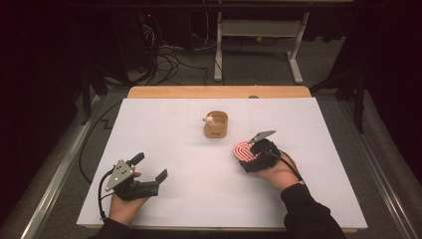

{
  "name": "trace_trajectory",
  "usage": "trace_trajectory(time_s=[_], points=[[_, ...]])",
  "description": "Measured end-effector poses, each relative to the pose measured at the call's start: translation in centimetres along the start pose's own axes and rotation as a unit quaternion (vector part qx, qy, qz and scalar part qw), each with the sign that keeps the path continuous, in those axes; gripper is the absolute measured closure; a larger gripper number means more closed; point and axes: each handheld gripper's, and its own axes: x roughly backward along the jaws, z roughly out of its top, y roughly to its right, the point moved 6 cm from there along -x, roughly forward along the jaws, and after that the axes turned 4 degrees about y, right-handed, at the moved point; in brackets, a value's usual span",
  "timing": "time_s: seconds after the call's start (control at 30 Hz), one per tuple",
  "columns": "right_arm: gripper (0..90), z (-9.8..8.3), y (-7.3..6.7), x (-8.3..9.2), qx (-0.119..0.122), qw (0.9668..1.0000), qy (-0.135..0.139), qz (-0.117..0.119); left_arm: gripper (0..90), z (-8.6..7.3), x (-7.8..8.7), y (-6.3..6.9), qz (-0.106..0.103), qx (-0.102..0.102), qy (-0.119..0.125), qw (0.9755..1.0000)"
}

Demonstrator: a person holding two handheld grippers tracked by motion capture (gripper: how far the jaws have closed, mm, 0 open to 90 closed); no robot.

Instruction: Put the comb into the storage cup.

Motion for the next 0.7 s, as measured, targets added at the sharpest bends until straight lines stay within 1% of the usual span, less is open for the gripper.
trace_trajectory(time_s=[0.13,0.2,0.27,0.3,0.33,0.4,0.43,0.53,0.57,0.6,0.7], points=[[20.3,-0.1,-0.1,0.1,-0.005,1.0000,-0.004,-0.002,0.0,0.0,0.0,0.0,0.000,0.000,0.000,1.0000],[20.4,-0.1,-0.1,0.2,0.000,1.0000,-0.002,-0.003,0.0,0.0,0.0,0.0,0.000,0.000,0.000,1.0000],[20.5,-0.1,-0.1,0.4,-0.004,1.0000,0.006,-0.006,0.0,0.0,0.0,0.0,0.000,0.000,0.000,1.0000],[20.5,-0.1,0.0,0.5,0.003,0.9999,0.011,-0.005,0.0,0.0,0.0,0.0,0.000,0.000,0.000,1.0000],[20.5,-0.1,0.0,0.6,-0.001,0.9999,0.010,-0.007,0.0,0.0,0.0,0.0,0.000,0.000,0.000,1.0000],[20.6,-0.1,0.1,0.7,0.004,0.9999,0.015,-0.008,0.0,0.0,0.0,0.0,0.000,0.000,-0.001,1.0000],[20.6,-0.1,0.2,1.2,0.000,0.9997,0.023,-0.007,0.0,0.0,-0.1,0.0,-0.001,0.000,-0.001,1.0000],[20.6,0.0,0.5,1.9,-0.003,0.9993,0.035,-0.008,0.0,-0.1,-0.1,0.0,-0.001,-0.002,-0.003,1.0000],[20.6,0.0,0.5,2.2,-0.008,0.9992,0.038,-0.007,0.0,-0.1,-0.1,0.1,-0.001,-0.002,-0.003,1.0000],[20.6,0.0,0.6,2.4,-0.003,0.9990,0.044,-0.009,0.0,-0.1,-0.1,0.1,-0.001,-0.003,-0.004,1.0000],[20.6,0.1,0.7,3.2,-0.007,0.9982,0.060,-0.009,0.0,-0.1,-0.1,0.1,-0.001,-0.002,-0.004,1.0000]])
